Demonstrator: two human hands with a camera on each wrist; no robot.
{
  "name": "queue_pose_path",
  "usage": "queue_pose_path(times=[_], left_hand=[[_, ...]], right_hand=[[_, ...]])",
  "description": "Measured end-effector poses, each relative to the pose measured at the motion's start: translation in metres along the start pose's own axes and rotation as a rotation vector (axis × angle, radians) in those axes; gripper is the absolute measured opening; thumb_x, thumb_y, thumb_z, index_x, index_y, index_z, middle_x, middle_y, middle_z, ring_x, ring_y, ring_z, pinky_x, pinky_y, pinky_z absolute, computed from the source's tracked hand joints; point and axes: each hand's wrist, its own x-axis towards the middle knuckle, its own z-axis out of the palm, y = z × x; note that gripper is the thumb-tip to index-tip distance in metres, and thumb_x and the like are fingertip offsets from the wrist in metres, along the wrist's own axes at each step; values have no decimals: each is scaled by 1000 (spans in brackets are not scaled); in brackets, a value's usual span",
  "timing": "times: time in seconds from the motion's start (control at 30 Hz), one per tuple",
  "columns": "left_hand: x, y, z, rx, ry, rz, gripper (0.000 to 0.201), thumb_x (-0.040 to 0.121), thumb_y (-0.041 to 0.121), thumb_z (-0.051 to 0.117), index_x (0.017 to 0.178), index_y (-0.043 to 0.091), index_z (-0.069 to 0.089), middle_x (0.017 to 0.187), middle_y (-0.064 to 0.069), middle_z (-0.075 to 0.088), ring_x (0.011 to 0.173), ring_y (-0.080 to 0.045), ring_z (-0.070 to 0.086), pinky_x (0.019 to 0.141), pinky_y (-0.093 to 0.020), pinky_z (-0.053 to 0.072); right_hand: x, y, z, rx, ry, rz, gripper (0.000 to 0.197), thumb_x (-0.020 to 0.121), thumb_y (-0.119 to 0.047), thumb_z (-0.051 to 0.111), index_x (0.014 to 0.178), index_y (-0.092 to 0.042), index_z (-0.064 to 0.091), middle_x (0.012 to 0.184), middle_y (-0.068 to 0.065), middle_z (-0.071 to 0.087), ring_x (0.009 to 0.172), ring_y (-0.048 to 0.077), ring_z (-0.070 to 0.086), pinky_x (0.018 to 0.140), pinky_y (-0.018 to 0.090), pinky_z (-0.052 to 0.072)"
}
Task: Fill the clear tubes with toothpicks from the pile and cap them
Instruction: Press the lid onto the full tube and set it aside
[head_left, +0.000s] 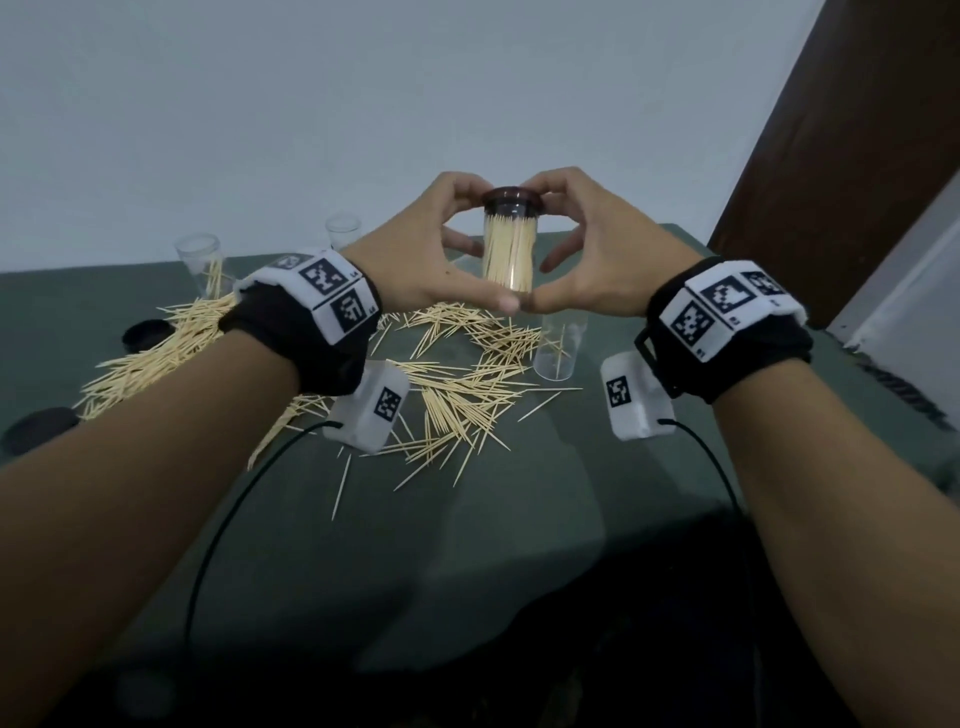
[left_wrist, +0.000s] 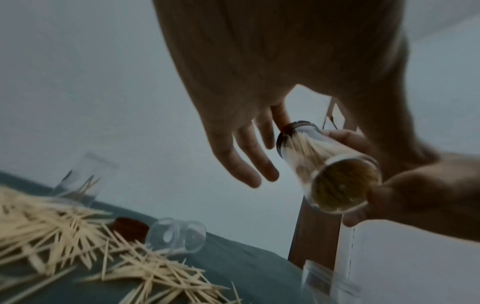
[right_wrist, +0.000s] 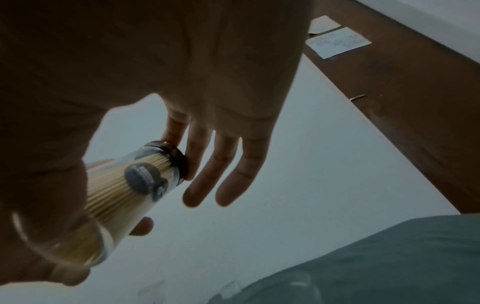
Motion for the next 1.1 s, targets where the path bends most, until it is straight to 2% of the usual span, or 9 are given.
queue_pose_path(times=[0.1,0.27,0.4,0.47,0.6,0.7,0.83,0.97,1.1], left_hand=[[7,-2,0,147,-13,67,99,56,39,92,133,26,31,141,11,41,115,-4,55,81,-26,51],[22,-2,6,228,55,152,84,62,26,88,126,24,33,134,8,47,100,-3,60,69,-23,53],[33,-3,12,212,73,161,88,62,28,89,131,21,34,136,7,48,106,-3,59,81,-20,49],[37,-6,20,197,66,136,90,61,32,90,132,24,35,138,9,48,114,-3,56,81,-18,47],[43,-8,45,120,51,77,93,66,28,87,140,27,31,143,8,46,120,-9,55,85,-24,50],[43,-11,61,144,92,-14,81,80,26,76,145,28,28,135,8,49,104,-7,60,78,-22,50],[39,-29,70,301,54,-59,32,88,35,65,117,29,53,116,10,59,96,-6,63,89,-33,52],[37,-33,73,351,-134,-65,36,74,60,73,98,35,61,106,15,64,99,-5,62,90,-34,52],[40,-34,72,344,-112,-70,26,74,51,78,80,29,66,86,14,68,86,-1,63,87,-33,53]], right_hand=[[0,2,-7,-16,-7,3,87,57,-23,87,128,-37,39,141,-10,48,71,8,70,73,31,56],[3,7,-14,-63,29,18,85,55,-22,87,125,-36,41,137,-11,51,60,8,64,62,23,49],[8,15,-17,1,6,68,86,60,-17,86,128,-36,36,134,-7,50,81,10,69,77,34,58],[9,22,-16,55,4,133,79,63,-24,84,126,-37,39,128,-4,55,87,9,69,82,35,56],[14,33,-13,94,249,205,38,78,-41,72,108,-29,52,84,-4,68,65,4,62,60,21,44],[22,39,-12,101,387,228,33,75,-41,72,99,-27,55,82,-3,68,65,8,63,55,20,44],[28,48,-13,1,475,250,30,75,-34,70,100,-25,55,94,-9,64,76,8,60,61,16,44],[38,63,-3,-68,436,312,33,73,-31,75,99,-23,56,91,-9,60,79,10,59,57,17,41],[47,80,10,-126,374,348,35,71,-29,80,96,-22,57,94,-6,59,79,11,57,56,18,39]])
